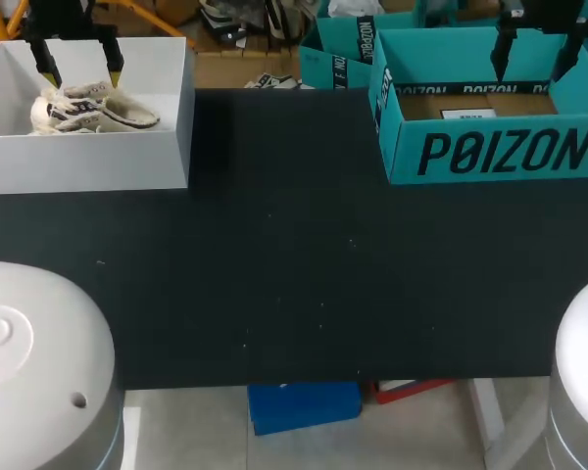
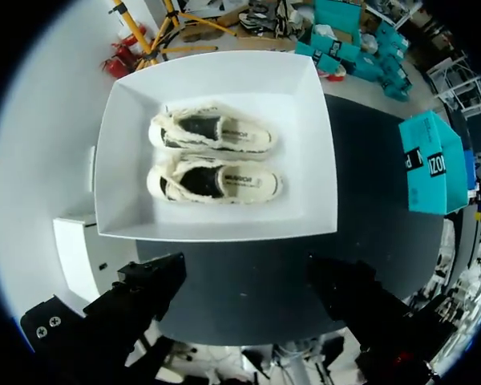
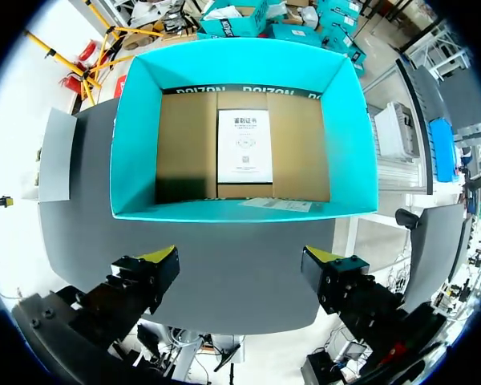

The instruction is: Take the shoe out of the shoebox, open the shoe tongue, remove and reinsert the insole, then place the shoe into the shoebox

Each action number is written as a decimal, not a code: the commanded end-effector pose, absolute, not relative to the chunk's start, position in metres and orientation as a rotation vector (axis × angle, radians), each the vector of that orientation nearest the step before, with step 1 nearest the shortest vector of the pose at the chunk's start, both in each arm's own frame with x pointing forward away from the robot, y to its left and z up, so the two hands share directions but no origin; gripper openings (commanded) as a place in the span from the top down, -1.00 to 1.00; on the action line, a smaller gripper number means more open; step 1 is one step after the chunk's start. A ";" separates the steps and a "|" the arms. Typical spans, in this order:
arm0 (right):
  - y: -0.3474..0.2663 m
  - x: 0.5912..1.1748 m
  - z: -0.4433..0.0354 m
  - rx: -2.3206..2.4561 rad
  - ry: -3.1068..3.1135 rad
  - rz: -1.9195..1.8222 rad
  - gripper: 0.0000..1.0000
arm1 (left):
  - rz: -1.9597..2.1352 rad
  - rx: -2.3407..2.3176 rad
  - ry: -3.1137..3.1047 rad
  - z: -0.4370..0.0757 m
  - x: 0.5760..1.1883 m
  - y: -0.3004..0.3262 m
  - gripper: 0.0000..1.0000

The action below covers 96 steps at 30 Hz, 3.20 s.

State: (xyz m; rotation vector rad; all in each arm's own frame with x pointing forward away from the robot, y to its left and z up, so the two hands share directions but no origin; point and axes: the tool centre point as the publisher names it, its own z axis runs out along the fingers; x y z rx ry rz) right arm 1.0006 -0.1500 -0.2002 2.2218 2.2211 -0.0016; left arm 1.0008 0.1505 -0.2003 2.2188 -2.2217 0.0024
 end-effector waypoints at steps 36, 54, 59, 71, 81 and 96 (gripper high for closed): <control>-0.150 1.001 -0.200 2.222 2.221 -0.002 -1.00 | 0.209 -0.120 -3.153 -0.212 1.117 0.201 -1.00; -0.150 1.001 -0.200 2.222 2.221 -0.002 -1.00 | 0.196 -0.381 -3.153 -0.210 1.119 0.209 -1.00; -0.150 1.001 -0.200 2.222 2.221 -0.002 -1.00 | 0.203 -0.450 -3.172 -0.216 1.113 0.209 -1.00; -0.150 1.001 -0.200 2.222 2.221 -0.002 -1.00 | 0.084 -0.409 -3.214 -0.242 1.093 0.224 0.39; -0.150 1.001 -0.200 2.222 2.221 -0.002 -1.00 | 0.019 -0.351 -3.190 -0.281 1.074 0.222 0.20; -0.150 1.001 -0.200 2.222 2.221 -0.002 -1.00 | 0.026 -0.225 -3.184 -0.319 1.089 0.220 0.12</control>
